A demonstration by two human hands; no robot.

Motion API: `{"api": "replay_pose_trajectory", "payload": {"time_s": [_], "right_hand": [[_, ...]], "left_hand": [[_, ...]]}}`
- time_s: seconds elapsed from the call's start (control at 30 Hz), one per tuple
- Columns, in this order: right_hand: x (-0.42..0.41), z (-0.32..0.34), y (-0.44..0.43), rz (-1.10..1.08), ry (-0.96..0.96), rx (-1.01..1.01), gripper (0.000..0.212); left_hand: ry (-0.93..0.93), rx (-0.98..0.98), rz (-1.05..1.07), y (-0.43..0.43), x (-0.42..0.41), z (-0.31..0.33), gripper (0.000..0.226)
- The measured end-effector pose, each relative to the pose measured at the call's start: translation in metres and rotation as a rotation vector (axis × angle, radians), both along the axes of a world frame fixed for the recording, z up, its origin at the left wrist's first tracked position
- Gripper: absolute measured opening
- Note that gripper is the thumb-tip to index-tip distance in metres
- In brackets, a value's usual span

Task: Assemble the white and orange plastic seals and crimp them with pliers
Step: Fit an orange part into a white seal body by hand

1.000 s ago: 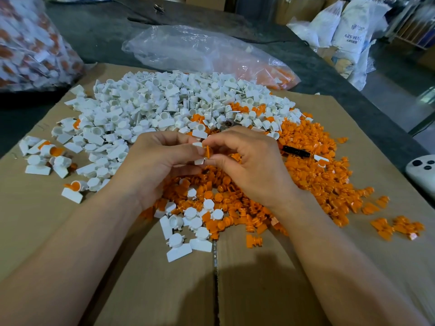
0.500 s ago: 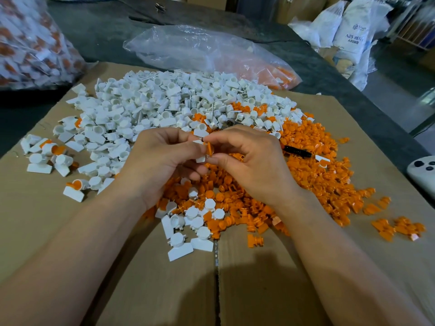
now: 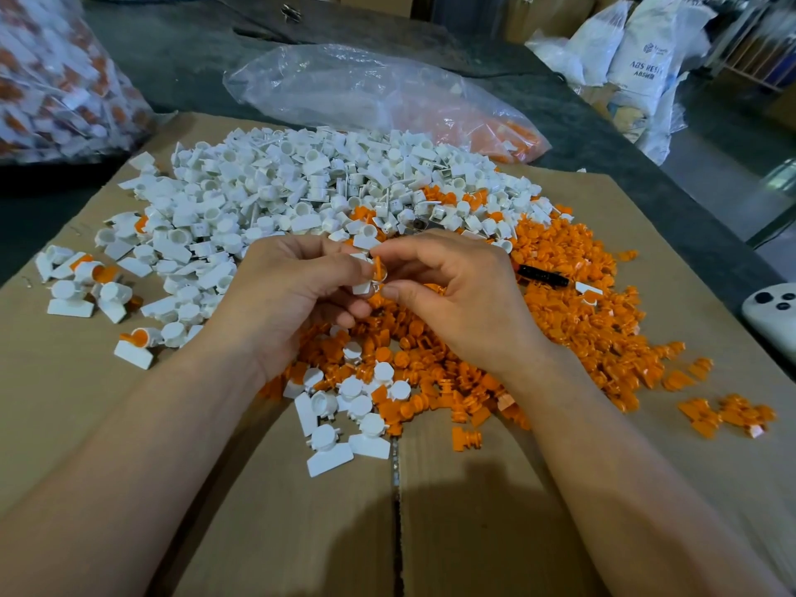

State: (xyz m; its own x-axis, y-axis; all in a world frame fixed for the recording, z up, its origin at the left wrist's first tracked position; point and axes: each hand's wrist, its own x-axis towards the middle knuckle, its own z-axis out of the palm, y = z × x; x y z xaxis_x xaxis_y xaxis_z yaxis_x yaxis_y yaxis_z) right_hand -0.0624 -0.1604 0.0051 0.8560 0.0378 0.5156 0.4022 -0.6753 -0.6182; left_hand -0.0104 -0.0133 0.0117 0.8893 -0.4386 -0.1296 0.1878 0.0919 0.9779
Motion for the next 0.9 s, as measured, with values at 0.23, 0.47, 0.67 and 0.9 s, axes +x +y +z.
{"api": "replay_pose_trajectory", "payload": {"time_s": [0.23,0.47,0.67,0.9], "right_hand": [[-0.0007,0.0,0.0005,0.007,-0.01,0.008,0.029],[-0.0005,-0.0008,-0.001,-0.008,0.038,0.099,0.032],[-0.0017,0.0003,-0.0021,-0.014,0.063,0.168,0.039],[-0.0039,0.0033,-0.0011,0.022,-0.046,0.085,0.027]], "left_hand": [[-0.001,-0.005,0.001,0.0016,0.0001,0.0001,0.012],[-0.08,-0.014,0.012,-0.0002,-0.0026,0.0004,0.015],[-0.095,-0.03,0.027,-0.0004,-0.0035,0.0007,0.014],[-0.143,-0.031,0.022,0.0007,-0.0031,-0.0005,0.017]]}}
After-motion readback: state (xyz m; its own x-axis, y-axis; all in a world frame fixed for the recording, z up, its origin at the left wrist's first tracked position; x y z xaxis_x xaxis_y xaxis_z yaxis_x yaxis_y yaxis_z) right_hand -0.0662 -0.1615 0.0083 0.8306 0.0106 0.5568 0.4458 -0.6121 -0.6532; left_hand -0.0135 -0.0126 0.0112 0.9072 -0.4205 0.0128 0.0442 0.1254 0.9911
